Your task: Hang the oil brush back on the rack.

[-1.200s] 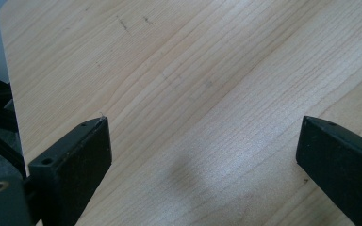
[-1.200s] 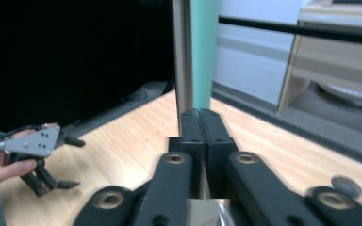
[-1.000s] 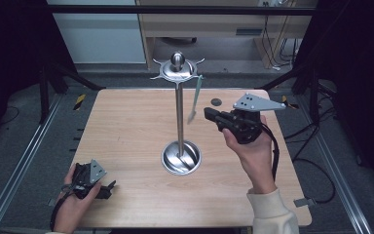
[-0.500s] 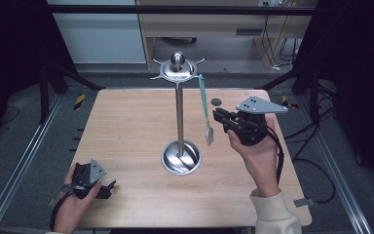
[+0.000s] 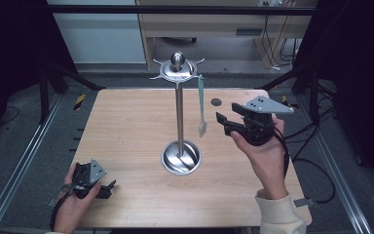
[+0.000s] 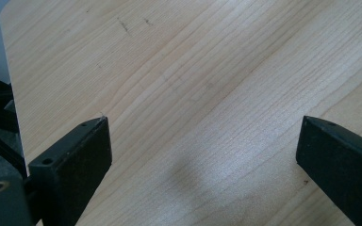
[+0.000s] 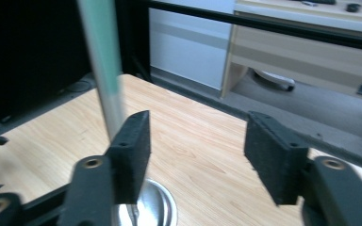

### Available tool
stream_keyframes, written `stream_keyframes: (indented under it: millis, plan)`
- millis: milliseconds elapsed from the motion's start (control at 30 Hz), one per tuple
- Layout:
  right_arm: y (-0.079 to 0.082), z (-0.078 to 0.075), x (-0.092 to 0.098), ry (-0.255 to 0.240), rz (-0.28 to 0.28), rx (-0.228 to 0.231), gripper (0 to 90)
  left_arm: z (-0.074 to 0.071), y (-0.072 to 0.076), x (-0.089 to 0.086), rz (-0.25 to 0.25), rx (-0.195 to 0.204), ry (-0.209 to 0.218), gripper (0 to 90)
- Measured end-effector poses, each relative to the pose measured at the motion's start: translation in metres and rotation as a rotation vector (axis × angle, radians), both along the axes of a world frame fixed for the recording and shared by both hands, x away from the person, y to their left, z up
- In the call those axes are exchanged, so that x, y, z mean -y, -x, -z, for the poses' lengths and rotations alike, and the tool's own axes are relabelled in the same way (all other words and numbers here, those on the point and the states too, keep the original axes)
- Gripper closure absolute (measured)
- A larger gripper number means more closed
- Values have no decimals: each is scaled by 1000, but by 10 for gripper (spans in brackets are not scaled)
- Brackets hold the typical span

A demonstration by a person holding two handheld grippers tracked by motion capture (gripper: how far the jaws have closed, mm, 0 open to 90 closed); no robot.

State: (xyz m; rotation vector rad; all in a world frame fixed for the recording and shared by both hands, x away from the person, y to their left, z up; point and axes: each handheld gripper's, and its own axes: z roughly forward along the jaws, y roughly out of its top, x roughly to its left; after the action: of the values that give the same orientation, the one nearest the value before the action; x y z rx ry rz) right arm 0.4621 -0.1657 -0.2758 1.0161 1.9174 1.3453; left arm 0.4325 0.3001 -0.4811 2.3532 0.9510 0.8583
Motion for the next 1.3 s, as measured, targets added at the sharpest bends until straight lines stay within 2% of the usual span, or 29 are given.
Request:
stream_keyframes:
  millis: [33,100,133,300,467,600,967,1300]
  plan:
    - [0,0,0,0,0,0,399,0,0,0,0,0,0,36]
    - [-3,4,3,-8,55,-6,307,0,0,0,0,1,1,36]
    - [-3,4,3,-8,55,-6,307,0,0,0,0,1,1,36]
    - [-8,12,13,-2,144,-4,186,-1,0,-1,-1,3,2,36]
    - [-12,18,28,-2,197,13,127,-1,0,0,1,5,1,36]
    - [-14,26,41,-1,208,11,88,-1,0,0,-1,3,2,36]
    - [-22,44,60,-24,242,-30,97,0,0,0,0,2,3,36]
    - [-30,62,67,11,269,-63,116,-1,0,0,-1,5,3,36]
